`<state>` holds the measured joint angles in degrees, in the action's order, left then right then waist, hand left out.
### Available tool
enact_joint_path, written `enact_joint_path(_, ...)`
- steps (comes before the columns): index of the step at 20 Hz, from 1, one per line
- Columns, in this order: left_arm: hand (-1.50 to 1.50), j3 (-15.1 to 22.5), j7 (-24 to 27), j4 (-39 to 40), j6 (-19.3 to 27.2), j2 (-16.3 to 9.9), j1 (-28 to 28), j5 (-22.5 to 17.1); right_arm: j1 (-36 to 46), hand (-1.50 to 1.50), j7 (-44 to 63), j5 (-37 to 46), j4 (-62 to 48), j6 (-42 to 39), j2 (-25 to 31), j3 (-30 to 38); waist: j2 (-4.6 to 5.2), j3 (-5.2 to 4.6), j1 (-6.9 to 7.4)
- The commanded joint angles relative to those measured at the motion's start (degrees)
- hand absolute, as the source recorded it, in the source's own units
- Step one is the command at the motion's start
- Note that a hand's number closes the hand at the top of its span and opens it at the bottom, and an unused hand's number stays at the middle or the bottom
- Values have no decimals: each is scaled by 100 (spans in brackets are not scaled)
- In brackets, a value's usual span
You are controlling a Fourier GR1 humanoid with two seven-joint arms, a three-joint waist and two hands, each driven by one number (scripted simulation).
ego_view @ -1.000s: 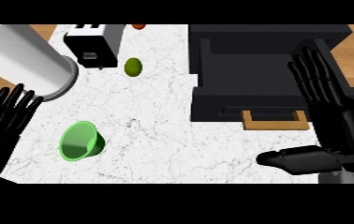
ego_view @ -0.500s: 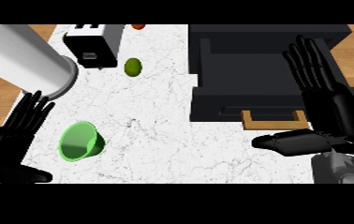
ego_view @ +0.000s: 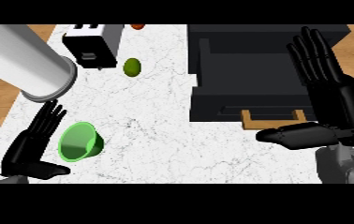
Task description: Pick up the cup, place it into the drawer and close the drawer
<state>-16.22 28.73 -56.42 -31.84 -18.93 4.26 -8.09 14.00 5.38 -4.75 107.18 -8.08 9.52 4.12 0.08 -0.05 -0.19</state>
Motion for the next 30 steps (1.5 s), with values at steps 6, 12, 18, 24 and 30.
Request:
enact_joint_path(6, -150, 1, 2022, 2699, -143, -539, 743, 860, 69, -150, 158, -19, 141, -23, 0, 12, 6, -5, -25)
enact_joint_path(12, -150, 19, 2671, 3562, 160, -414, 1207, 989, 62, -150, 274, -308, 221, -178, 190, 288, 20, -14, -82)
enact_joint_path(18, -150, 162, 3151, 4025, 538, -98, 1400, 1205, 178, -150, 109, -373, -123, -301, 245, 363, 50, -24, -119)
enact_joint_path(24, -150, 181, 3358, 4261, 481, -179, 1551, 1255, 16, -150, 64, -318, 5, -330, 211, 288, 39, -20, -113)
enact_joint_path(30, -150, 284, 3448, 4297, 709, 109, 1759, 1349, 287, -150, 62, -226, -308, -253, 201, 296, 58, -24, -105)
